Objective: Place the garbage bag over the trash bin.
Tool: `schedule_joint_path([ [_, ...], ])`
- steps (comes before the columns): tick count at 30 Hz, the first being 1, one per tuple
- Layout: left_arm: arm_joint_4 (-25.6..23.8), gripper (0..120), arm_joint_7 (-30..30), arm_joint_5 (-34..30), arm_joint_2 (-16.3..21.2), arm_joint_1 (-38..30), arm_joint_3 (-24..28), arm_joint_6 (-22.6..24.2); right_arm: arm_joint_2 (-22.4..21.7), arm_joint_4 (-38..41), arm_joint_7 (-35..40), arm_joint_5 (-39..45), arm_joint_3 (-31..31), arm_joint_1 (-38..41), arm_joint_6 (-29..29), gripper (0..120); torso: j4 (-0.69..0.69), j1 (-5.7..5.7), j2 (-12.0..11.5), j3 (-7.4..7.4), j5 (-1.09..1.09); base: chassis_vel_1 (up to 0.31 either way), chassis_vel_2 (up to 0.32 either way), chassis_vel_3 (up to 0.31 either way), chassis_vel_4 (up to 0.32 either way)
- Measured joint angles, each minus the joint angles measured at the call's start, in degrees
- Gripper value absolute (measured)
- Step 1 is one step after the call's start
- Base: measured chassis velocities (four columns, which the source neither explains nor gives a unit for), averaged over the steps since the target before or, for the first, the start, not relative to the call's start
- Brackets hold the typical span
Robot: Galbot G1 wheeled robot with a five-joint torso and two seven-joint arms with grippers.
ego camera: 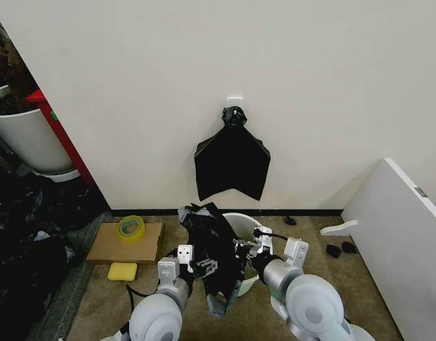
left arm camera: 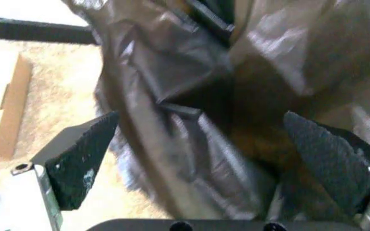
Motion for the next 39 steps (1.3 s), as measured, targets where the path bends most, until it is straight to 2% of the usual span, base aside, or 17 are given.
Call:
schedule_joint_path([
  [4,0.15,100,-0.16,-0.25,-0.46,-1.35,0.49,0.00,-0.02,0.05,0.00,-0.13,0.06,-0.16,-0.01,0,0.00,0.00,0.00,0.00,0.00,0.000,0.000,0.000,0.000],
  [16,7.78,100,-2.40,-1.09,-3.83,-7.87,3.41,1.88,0.18,-0.41,-0.18,-0.81,0.10,-0.24,-0.04,0,-0.01,0.00,0.00,0.00,0.00,0.000,0.000,0.000,0.000],
  [27,9.71,100,-5.94,-0.82,-4.36,-9.49,4.53,4.27,0.36,-1.42,-0.18,-0.78,0.09,0.32,0.00,0,0.00,0.00,0.00,0.00,0.00,0.000,0.000,0.000,0.000],
  [30,9.97,99,-7.10,-1.87,-4.27,-10.15,4.66,4.82,0.41,-1.52,-0.18,-0.69,0.09,0.51,0.02,0,0.00,0.00,0.00,0.00,0.00,0.000,0.000,0.000,0.000],
  [35,11.08,95,-11.38,-9.77,-5.75,-12.80,4.82,6.01,0.61,-1.56,-0.17,-0.65,0.05,0.33,0.03,0,-0.01,0.00,0.00,0.00,0.00,0.000,0.000,0.000,0.000],
  [39,11.41,93,-12.39,-11.47,-5.90,-13.63,5.28,6.66,0.58,-1.48,-0.16,-0.65,0.07,0.26,0.06,0,0.00,0.00,0.00,0.00,0.00,0.000,0.000,0.000,0.000],
])
